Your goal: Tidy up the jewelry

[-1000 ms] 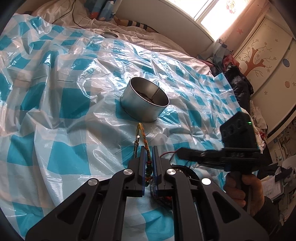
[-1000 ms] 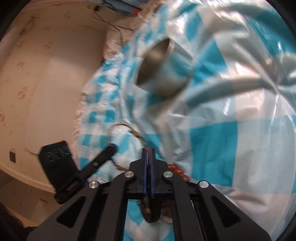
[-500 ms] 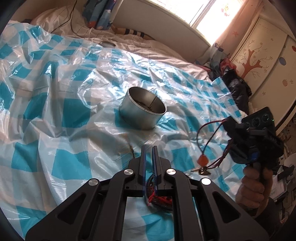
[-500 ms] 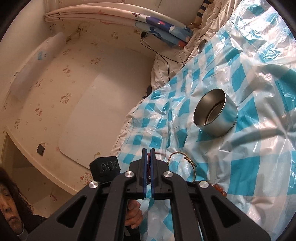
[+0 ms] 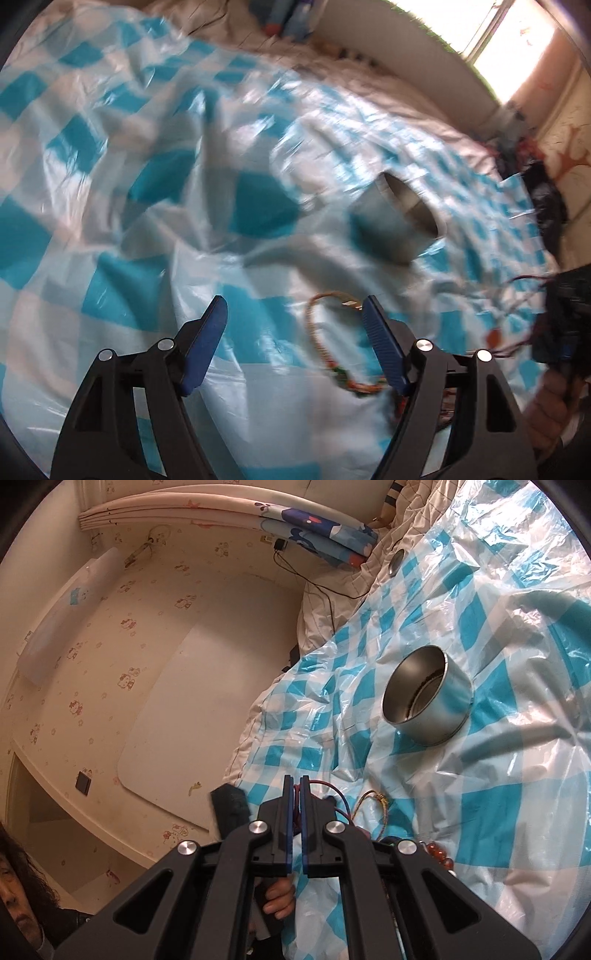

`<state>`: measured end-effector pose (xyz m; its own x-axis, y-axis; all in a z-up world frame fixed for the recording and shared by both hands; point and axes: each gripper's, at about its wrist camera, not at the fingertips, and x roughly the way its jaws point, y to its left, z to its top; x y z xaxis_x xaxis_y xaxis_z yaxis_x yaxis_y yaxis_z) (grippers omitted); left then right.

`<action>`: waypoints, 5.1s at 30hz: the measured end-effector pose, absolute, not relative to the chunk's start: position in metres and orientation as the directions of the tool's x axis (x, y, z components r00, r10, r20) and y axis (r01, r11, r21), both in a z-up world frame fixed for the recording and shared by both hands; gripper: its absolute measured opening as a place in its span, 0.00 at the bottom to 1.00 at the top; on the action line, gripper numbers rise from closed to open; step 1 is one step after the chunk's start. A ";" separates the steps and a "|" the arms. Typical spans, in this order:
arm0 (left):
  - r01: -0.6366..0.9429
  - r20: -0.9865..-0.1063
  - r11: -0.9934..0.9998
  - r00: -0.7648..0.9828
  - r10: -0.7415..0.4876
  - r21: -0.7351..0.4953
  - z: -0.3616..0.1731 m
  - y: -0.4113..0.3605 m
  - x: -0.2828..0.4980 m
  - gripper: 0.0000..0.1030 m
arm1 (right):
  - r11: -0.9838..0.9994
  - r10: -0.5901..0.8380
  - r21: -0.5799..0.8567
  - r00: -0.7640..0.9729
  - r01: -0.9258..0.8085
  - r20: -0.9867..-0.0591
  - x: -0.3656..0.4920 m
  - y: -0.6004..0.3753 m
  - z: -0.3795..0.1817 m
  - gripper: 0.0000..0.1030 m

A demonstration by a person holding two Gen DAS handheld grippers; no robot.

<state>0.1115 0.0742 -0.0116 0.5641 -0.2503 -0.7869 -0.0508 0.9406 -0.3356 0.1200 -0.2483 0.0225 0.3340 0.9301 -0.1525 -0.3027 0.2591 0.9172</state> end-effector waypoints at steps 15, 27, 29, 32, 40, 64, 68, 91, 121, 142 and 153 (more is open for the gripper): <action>0.091 -0.814 0.995 0.575 -0.086 -0.041 -0.015 0.034 0.112 0.03 | 0.232 0.932 0.928 0.341 -0.293 -0.125 0.120 -0.250 0.020 0.07; 0.128 -0.698 0.961 0.664 -0.267 -0.246 0.017 0.046 0.102 0.02 | 0.709 0.695 0.674 0.363 -0.206 -0.620 0.128 -0.223 -0.001 0.50; 0.130 -0.695 0.960 0.666 -0.270 -0.248 0.018 0.045 0.101 0.02 | 0.734 0.675 0.647 0.335 -0.208 -0.658 0.128 -0.217 -0.007 0.51; 0.131 -0.695 0.958 0.665 -0.275 -0.253 0.018 0.045 0.101 0.02 | 0.731 0.680 0.657 0.271 -0.183 -0.681 0.129 -0.211 -0.021 0.51; 0.142 -0.695 0.956 0.661 -0.283 -0.255 0.017 0.042 0.101 0.02 | 0.683 0.726 0.713 0.259 -0.161 -0.637 0.132 -0.215 -0.036 0.21; 0.286 -0.498 0.878 0.737 -0.458 -0.383 0.082 0.024 0.137 0.02 | 0.510 0.787 0.779 0.562 -0.364 -0.253 0.144 -0.264 0.061 0.21; 0.294 -0.490 0.878 0.741 -0.459 -0.377 0.084 0.011 0.165 0.02 | 0.530 0.770 0.770 0.581 -0.355 -0.262 0.166 -0.268 0.061 0.21; 0.179 -0.678 0.926 0.637 -0.366 -0.332 0.048 0.031 0.159 0.48 | 0.719 0.663 0.651 0.518 -0.242 -0.540 0.182 -0.251 0.046 0.45; 0.277 -0.703 0.782 0.342 -0.623 -0.558 -0.020 0.001 0.103 0.51 | 0.549 0.830 0.823 0.208 -0.145 -0.517 0.074 -0.221 -0.008 0.57; 0.429 -0.717 0.725 0.217 -0.662 -0.539 -0.013 -0.009 0.077 0.46 | 0.336 0.940 0.938 0.099 -0.087 -0.328 0.073 -0.218 -0.017 0.72; 0.581 -0.674 0.679 0.280 -0.684 -0.448 0.024 0.008 0.042 0.48 | 0.309 0.951 0.940 0.033 -0.145 -0.308 0.067 -0.189 -0.006 0.77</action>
<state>0.0424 0.0079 0.0242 0.2800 -0.6841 -0.6735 0.5812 0.6792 -0.4482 0.0672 -0.1888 -0.0061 0.0329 0.9509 -0.3078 -0.1455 0.3093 0.9398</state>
